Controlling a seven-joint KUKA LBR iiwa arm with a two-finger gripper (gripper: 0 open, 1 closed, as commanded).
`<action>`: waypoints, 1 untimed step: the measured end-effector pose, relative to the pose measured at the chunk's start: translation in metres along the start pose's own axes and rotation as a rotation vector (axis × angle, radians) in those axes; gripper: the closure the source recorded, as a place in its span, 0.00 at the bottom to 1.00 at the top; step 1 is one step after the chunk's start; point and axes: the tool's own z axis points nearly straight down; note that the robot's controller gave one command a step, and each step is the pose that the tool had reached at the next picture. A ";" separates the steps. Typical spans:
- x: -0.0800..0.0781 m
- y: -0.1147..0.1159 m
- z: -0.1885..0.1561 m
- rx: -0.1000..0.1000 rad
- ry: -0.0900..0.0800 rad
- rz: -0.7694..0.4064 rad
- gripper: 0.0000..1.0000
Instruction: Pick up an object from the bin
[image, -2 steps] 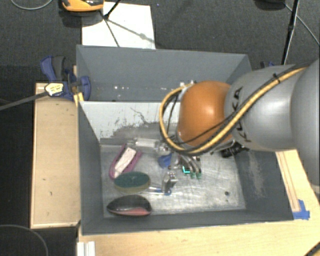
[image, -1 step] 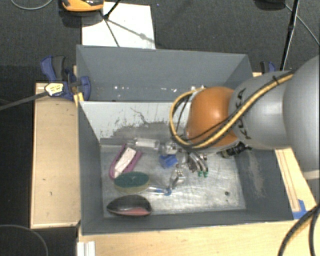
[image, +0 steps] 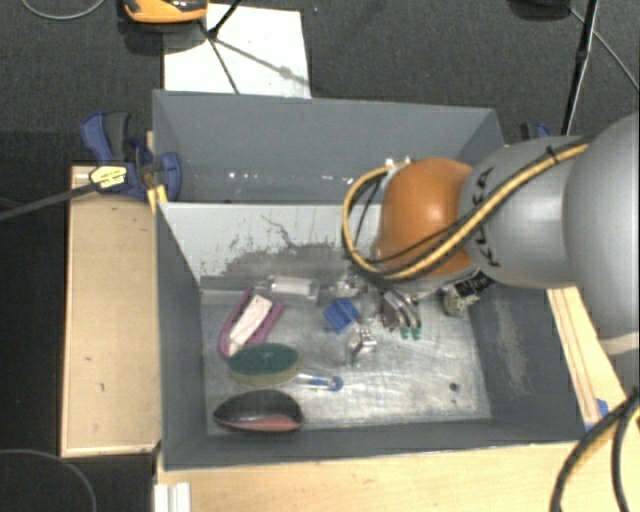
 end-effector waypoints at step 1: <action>0.002 0.000 0.001 -0.001 0.004 0.005 1.00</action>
Offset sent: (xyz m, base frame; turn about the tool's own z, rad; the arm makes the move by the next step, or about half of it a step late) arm 0.0000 0.0000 0.0000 0.0000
